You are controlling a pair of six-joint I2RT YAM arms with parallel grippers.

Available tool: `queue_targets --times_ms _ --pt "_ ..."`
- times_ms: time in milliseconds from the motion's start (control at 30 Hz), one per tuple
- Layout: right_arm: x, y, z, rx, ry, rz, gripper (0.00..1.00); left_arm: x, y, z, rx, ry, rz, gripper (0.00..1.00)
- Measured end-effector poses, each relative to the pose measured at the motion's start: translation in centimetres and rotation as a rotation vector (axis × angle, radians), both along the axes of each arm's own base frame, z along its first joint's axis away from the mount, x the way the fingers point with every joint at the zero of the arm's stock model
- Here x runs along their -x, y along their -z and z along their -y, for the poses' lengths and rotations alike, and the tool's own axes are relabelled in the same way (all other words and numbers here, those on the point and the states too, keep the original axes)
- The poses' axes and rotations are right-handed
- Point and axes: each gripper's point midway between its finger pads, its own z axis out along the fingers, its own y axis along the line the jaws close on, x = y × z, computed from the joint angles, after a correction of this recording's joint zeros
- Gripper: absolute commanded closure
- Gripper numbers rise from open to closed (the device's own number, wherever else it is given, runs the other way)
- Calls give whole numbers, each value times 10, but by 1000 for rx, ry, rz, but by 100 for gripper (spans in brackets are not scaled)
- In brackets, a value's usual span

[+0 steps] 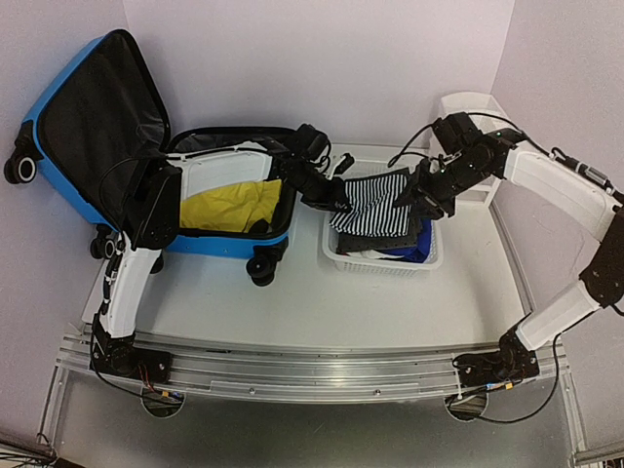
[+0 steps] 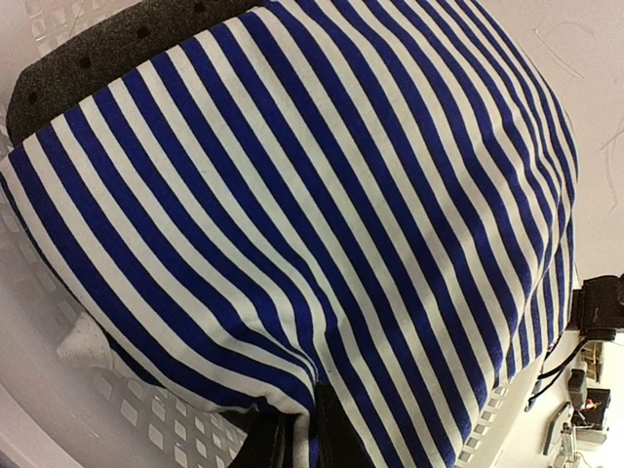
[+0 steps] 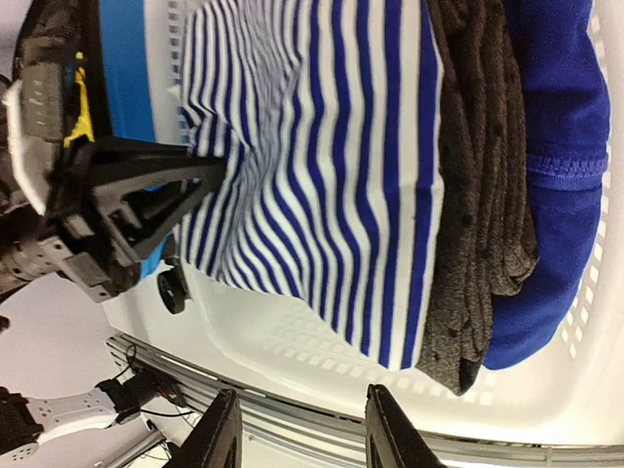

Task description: Open, take out, and arrange the luggage

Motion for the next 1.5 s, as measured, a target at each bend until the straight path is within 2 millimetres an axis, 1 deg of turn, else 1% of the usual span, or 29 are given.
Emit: queue_targets --times_ms 167,267,300,433,467,500,667,800,933,1000,1200,1300,1400,1500 --pt "11 32 6 53 23 -90 65 0 0 0 1 0 0 90" --pt "12 42 7 73 25 -118 66 0 0 0 0 0 0 90" --pt "11 45 7 79 25 -123 70 0 0 0 0 0 0 90" --pt "9 54 10 109 29 -130 95 0 0 0 0 -1 0 90" --pt "8 56 11 117 26 -129 99 0 0 0 0 -1 0 90" --pt "8 57 11 123 26 -132 100 0 0 0 0 -1 0 90" --pt "7 61 13 139 14 -127 100 -1 0 0 -3 -4 4 90" --pt "8 55 17 135 20 -109 100 -1 1 0 -4 -5 6 89" --pt "16 45 23 117 27 -82 100 -1 0 1 -1 -6 5 84" --pt "19 45 24 112 27 -81 100 0 -1 2 3 -6 6 82" --pt "25 63 38 113 51 -128 100 2 -2 6 9 0 12 81" --pt "26 68 41 111 44 -146 100 2 -1 6 3 -1 20 80" --pt "26 74 41 115 27 -162 93 2 0 6 -9 -2 40 72" --pt "26 76 47 122 27 -175 87 2 -1 7 -22 14 76 61"
